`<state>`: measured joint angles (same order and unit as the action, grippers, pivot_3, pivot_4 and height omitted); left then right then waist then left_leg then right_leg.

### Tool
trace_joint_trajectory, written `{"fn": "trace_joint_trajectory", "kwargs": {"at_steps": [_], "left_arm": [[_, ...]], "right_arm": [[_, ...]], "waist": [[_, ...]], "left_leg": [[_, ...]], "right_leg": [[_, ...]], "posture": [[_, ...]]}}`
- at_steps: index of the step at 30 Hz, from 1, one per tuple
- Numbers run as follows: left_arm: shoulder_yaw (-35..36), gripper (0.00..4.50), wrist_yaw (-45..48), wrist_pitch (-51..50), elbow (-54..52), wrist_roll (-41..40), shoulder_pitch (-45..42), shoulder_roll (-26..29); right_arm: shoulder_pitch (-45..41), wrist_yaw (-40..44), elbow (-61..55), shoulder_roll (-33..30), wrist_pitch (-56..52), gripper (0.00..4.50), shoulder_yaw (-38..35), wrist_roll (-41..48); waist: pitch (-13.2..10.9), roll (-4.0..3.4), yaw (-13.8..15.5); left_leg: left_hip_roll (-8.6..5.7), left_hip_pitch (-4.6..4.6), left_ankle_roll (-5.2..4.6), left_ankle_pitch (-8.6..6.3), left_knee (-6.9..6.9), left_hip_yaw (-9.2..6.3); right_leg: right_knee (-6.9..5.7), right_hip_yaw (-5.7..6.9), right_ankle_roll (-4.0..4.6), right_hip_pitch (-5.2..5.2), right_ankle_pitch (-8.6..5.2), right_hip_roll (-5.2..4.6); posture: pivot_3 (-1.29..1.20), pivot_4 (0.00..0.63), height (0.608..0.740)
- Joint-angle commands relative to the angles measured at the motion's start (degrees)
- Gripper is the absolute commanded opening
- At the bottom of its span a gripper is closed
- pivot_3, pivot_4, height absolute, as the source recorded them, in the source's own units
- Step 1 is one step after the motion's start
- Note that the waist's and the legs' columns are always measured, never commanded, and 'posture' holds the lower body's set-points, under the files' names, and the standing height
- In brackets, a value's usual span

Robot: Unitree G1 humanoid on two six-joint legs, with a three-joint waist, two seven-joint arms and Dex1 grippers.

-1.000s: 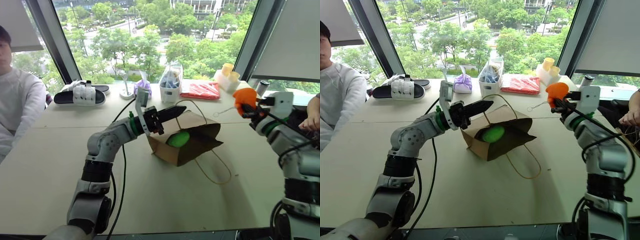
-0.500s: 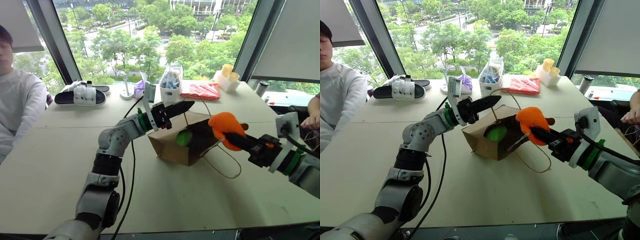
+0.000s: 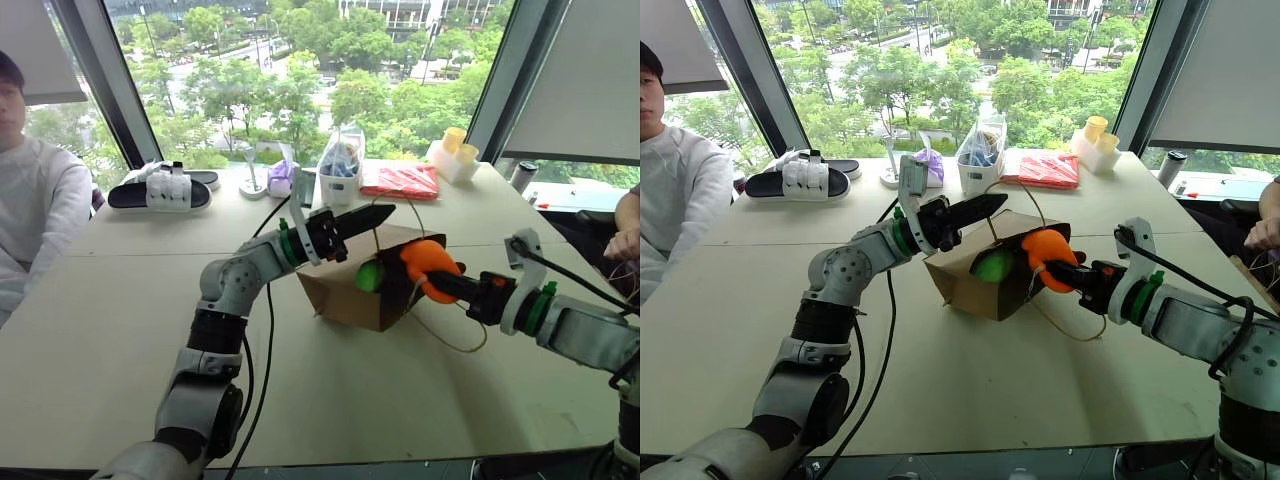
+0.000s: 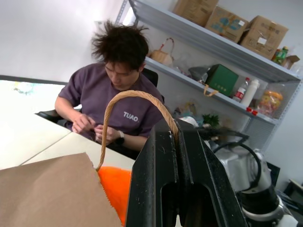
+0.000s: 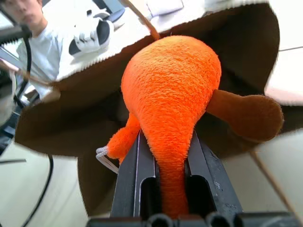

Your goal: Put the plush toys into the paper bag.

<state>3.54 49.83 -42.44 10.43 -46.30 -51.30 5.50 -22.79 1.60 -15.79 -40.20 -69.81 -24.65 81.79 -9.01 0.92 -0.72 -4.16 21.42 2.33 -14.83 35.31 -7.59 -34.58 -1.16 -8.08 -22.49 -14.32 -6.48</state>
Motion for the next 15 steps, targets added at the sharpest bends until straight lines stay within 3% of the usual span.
{"fn": "trace_joint_trajectory", "kwargs": {"at_steps": [1,13,15], "left_arm": [[0.48,0.0,-0.06,0.19,-2.88,-0.82,-0.15,-0.08],[0.37,0.0,-1.69,-0.21,-5.09,-1.7,0.93,-1.26],[0.39,0.0,-1.74,-0.23,-5.02,-1.68,0.98,-1.22]], "right_arm": [[-4.44,1.99,1.8,-0.44,0.85,0.02,2.8,-0.22],[-10.59,12.35,4.84,-0.67,3.03,0.02,18.69,-19.34],[-10.78,12.9,5.14,-0.18,4.46,0.99,18.64,-21.95]], "waist": [[0.0,0.0,0.0],[0.0,0.0,0.08],[0.0,0.0,0.08]], "left_leg": [[0.0,0.0,0.0,0.0,-0.01,0.0],[-0.03,0.06,-0.01,-0.01,0.01,-0.02],[-0.03,0.05,-0.01,-0.01,0.01,-0.02]], "right_leg": [[0.0,0.0,0.0,0.0,0.0,0.0],[0.1,0.01,-0.01,0.0,0.0,0.0],[0.1,0.02,-0.01,0.0,0.01,0.0]], "posture": [[0.0,0.15,0.74],[0.0,0.15,0.74],[0.0,0.15,0.74]]}}
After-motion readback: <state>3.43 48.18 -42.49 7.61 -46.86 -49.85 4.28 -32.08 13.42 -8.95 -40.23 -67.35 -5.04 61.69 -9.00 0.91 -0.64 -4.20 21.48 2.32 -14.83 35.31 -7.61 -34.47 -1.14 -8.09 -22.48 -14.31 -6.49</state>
